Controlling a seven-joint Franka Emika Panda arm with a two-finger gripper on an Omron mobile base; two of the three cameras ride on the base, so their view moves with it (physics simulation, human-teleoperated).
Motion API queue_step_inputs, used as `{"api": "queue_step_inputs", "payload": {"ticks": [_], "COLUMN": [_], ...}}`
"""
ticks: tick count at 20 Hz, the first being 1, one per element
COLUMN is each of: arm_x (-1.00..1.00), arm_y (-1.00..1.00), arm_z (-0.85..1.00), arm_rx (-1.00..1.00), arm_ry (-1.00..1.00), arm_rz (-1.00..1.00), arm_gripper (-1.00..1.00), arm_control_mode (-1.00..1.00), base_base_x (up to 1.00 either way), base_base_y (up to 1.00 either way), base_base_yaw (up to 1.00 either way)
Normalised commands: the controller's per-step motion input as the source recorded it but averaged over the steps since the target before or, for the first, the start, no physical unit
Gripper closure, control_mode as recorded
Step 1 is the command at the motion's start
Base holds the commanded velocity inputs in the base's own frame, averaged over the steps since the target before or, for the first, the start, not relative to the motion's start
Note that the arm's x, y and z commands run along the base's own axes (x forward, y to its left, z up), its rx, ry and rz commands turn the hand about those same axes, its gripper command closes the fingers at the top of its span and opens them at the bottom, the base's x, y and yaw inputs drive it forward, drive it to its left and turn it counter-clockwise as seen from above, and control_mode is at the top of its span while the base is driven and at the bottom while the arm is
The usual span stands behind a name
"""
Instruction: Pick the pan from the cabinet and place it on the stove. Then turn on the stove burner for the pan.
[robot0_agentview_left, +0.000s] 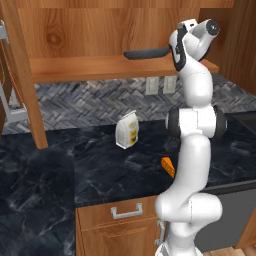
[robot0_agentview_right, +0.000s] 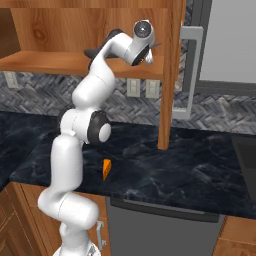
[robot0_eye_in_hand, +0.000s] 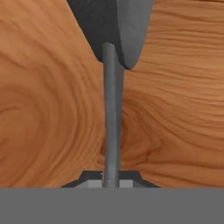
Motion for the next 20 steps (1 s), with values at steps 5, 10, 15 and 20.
{"api": "queue_step_inputs", "payload": {"ticks": [5, 10, 15, 20], "arm_x": [-0.4, -0.44, -0.57, -0.68], "arm_y": [0.0, 0.07, 0.23, 0.21], "arm_z": [-0.05, -0.15, -0.05, 0.0], "arm_rx": [0.0, 0.0, 0.0, 0.0], "arm_ry": [-0.03, -0.09, -0.1, -0.05], "arm_rz": [0.0, 0.0, -0.02, -0.03], "arm_gripper": [1.0, 1.0, 1.0, 1.0], "arm_control_mode": [-1.0, -1.0, -1.0, -1.0], "base_base_x": [0.0, 0.0, 0.0, 0.0], "base_base_y": [0.0, 0.0, 0.0, 0.0], "base_base_yaw": [0.0, 0.0, 0.0, 0.0]}}
